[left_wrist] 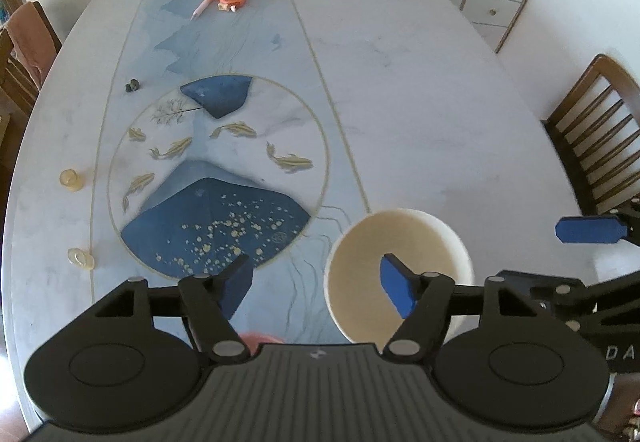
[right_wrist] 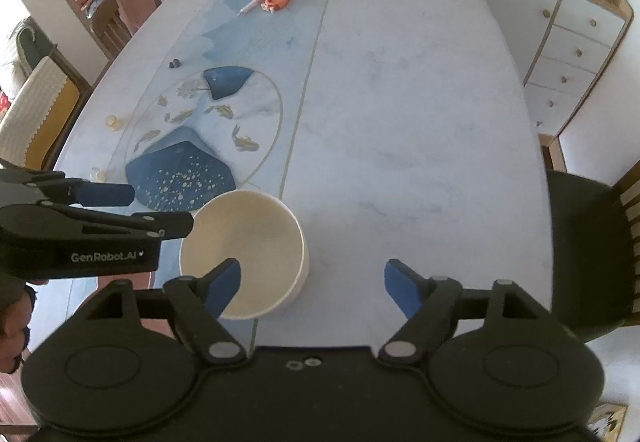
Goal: Organize plates and bowls
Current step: 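Move both open grippers to the cream bowl, then close both grippers on the rim of the cream bowl, then lift the cream bowl and carry it over the saucepan in the steel bowl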
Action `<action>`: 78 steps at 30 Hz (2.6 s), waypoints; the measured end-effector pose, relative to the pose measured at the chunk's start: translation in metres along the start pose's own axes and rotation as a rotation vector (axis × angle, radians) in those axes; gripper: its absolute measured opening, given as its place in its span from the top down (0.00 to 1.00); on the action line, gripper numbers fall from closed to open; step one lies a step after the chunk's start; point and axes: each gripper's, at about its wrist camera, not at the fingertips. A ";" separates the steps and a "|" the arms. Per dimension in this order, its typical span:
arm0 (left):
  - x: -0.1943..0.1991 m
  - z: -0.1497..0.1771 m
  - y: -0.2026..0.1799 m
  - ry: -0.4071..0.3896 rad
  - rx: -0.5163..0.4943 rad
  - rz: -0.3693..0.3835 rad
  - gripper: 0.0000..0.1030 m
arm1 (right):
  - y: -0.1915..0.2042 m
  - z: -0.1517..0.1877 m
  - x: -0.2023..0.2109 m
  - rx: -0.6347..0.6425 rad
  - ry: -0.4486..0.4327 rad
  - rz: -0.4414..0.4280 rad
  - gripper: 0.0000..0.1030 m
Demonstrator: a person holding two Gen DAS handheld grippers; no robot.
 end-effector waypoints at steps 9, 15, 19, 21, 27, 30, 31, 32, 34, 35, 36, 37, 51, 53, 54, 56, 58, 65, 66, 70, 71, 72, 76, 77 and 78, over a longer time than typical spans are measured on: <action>-0.040 -0.006 0.014 0.056 0.027 0.019 0.32 | -0.002 -0.002 -0.042 -0.073 0.065 0.008 0.24; -0.053 -0.001 0.011 0.089 0.027 0.045 0.32 | 0.000 0.003 -0.056 -0.078 0.102 0.000 0.36; -0.056 0.004 0.007 0.092 0.022 0.041 0.35 | 0.004 0.007 -0.059 -0.066 0.112 0.002 0.46; -0.056 0.005 0.007 0.091 0.026 0.053 0.43 | 0.004 0.008 -0.059 -0.066 0.115 0.000 0.52; -0.054 0.009 0.002 0.089 0.027 0.061 0.66 | 0.008 0.010 -0.057 -0.059 0.114 -0.003 0.69; -0.054 0.011 0.001 0.096 0.039 0.066 0.71 | 0.009 0.010 -0.057 -0.061 0.112 -0.004 0.78; -0.054 0.012 0.001 0.094 0.042 0.070 0.76 | 0.009 0.011 -0.056 -0.063 0.110 -0.006 0.80; -0.054 0.013 0.000 0.095 0.044 0.074 0.79 | 0.009 0.011 -0.055 -0.066 0.109 -0.008 0.81; -0.054 0.014 0.000 0.096 0.050 0.067 0.84 | 0.009 0.011 -0.054 -0.068 0.108 -0.012 0.87; -0.053 0.014 -0.001 0.095 0.048 0.061 0.86 | 0.009 0.011 -0.054 -0.070 0.108 -0.013 0.88; -0.053 0.015 -0.002 0.093 0.047 0.052 0.89 | 0.009 0.012 -0.054 -0.076 0.105 -0.013 0.88; -0.052 0.015 -0.002 0.092 0.050 0.044 0.90 | 0.009 0.012 -0.054 -0.082 0.102 -0.013 0.89; -0.023 0.021 -0.018 0.062 0.035 0.032 0.94 | -0.001 0.018 -0.027 -0.134 0.073 -0.016 0.91; -0.014 0.021 -0.020 0.053 0.036 0.036 0.94 | -0.001 0.019 -0.019 -0.133 0.063 -0.015 0.91; -0.010 0.021 -0.022 0.050 0.034 0.036 0.94 | -0.002 0.019 -0.014 -0.133 0.059 -0.014 0.92; 0.000 0.021 -0.026 0.039 0.030 0.036 0.94 | -0.003 0.018 -0.005 -0.134 0.050 -0.018 0.92; 0.010 0.022 -0.029 0.031 0.023 0.040 0.94 | -0.006 0.019 0.004 -0.141 0.038 -0.020 0.92; 0.046 0.026 -0.045 0.006 -0.001 0.048 0.94 | -0.011 0.025 0.042 -0.141 -0.006 -0.031 0.92; 0.050 0.026 -0.047 0.004 -0.004 0.051 0.94 | -0.011 0.026 0.047 -0.137 -0.013 -0.030 0.92; 0.065 0.030 -0.057 -0.001 -0.029 0.063 0.94 | -0.013 0.036 0.067 -0.131 -0.028 -0.032 0.92; 0.068 0.032 -0.061 0.001 -0.037 0.065 0.94 | -0.014 0.038 0.071 -0.133 -0.030 -0.031 0.92; 0.071 0.034 -0.065 0.002 -0.043 0.067 0.94 | -0.016 0.041 0.075 -0.139 -0.031 -0.031 0.92; 0.076 0.044 -0.081 0.019 -0.070 0.076 0.94 | -0.023 0.053 0.088 -0.152 -0.030 -0.022 0.92; 0.077 0.047 -0.085 0.022 -0.078 0.080 0.94 | -0.025 0.057 0.090 -0.157 -0.029 -0.020 0.92; 0.078 0.049 -0.089 0.025 -0.086 0.085 0.94 | -0.028 0.061 0.093 -0.164 -0.029 -0.019 0.92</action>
Point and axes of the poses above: each gripper's, at about its wrist camera, not at the fingertips, and x roughly against the way its jaws point, y to its left, z to its underside, and after that the axes turned 5 degrees about z, right-handed
